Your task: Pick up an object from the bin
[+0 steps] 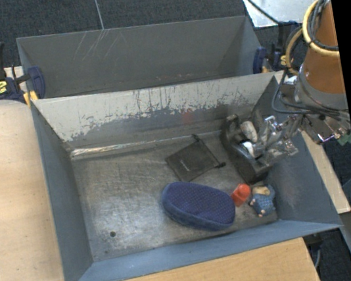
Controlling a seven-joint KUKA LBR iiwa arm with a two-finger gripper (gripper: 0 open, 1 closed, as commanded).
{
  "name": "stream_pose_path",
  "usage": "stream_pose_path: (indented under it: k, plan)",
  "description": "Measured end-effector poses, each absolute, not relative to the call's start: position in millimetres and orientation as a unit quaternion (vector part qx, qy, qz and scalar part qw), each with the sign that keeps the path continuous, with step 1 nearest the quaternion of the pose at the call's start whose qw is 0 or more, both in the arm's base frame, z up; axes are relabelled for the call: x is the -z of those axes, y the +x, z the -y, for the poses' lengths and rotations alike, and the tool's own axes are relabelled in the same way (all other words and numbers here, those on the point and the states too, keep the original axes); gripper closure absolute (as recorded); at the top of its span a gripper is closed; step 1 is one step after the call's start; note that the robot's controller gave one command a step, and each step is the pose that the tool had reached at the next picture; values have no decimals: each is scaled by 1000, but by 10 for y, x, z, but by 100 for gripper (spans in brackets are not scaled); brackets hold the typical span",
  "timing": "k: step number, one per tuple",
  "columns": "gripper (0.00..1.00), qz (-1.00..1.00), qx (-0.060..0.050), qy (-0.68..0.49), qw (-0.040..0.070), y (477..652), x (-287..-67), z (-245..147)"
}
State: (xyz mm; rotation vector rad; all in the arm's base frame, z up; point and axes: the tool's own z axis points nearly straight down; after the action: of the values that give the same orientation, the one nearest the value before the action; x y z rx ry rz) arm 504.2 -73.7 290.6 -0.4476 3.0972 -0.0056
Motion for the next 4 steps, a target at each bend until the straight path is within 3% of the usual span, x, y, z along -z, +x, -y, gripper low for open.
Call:
stream_pose_path:
  k: [1,2,3,4]
  plan:
    - [0,-990,0,-142,1,5027,-2859,742]
    - [0,-990,-1,-142,-1,5594,-1840,282]
    - [0,-983,-1,-183,2,6279,-932,-26]
    - [100,-983,0,-181,3,6273,-978,-8]
